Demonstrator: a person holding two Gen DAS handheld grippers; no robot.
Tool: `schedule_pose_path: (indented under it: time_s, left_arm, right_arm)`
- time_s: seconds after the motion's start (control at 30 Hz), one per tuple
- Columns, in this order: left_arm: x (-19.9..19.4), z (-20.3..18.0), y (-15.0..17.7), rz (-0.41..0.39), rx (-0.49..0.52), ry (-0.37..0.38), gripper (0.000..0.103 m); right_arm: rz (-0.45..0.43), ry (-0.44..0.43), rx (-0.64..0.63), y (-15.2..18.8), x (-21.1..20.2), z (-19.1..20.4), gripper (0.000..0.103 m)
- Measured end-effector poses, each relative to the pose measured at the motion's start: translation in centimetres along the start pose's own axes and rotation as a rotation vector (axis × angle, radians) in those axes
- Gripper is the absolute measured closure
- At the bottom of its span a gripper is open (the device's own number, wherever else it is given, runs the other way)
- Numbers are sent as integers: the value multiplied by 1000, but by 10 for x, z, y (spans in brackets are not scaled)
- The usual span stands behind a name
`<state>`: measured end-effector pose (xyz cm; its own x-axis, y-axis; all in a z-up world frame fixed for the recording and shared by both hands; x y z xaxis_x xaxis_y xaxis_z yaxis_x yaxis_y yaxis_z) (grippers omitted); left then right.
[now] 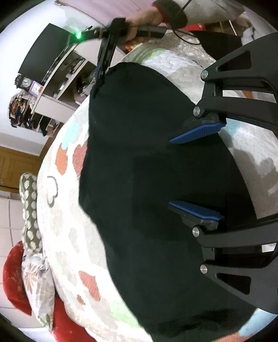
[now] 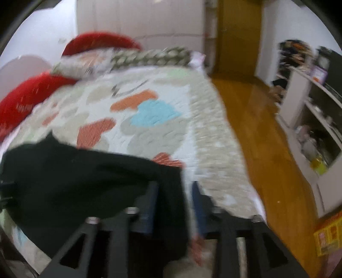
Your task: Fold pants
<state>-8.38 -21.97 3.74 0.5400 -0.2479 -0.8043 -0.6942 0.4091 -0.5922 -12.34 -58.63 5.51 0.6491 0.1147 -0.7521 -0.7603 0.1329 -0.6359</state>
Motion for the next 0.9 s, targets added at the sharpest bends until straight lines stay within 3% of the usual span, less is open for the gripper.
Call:
schedule_pose_path:
  time_s: [0.1, 0.23, 0.3, 0.4, 0.57, 0.7, 0.9]
  left_arm:
    - [-13, 20, -2, -40, -43, -38, 48]
    - [-28, 62, 7, -61, -147, -100, 48]
    - [-27, 80, 18, -41, -177, -132, 48]
    - [-8, 100, 43, 46, -193, -242, 48]
    - [-29, 124, 55, -9, -282, -120, 48]
    - [-57, 149, 49, -72, -329, -201, 48]
    - [-67, 177, 55, -69, -462, -194, 48]
  right_arm:
    - [-61, -8, 50, 6, -36, -6, 63]
    - [-47, -96, -9, 15, -48, 20, 63]
    - [-16, -115, -66, 24, -41, 36, 63]
    - [135, -102, -60, 47, -12, 41, 63]
    - [57, -130, -2, 41, -36, 45, 62]
    - [-6, -321, -72, 36, -45, 92, 59]
    - [69, -582, -273, 42, -1, 209, 59]
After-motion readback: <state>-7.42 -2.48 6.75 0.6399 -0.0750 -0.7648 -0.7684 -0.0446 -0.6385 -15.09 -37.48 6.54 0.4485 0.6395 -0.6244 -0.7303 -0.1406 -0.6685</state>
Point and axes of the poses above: each gripper's, at about its wrist camera, not at the fingertips, and x roughly the way its jaws point, z to its left, y to its underside, the point moved 2 cm from there along x, roughly the way its jaws point, and after that the axes turned 15 degrees about -y, right-handed, at the moved point
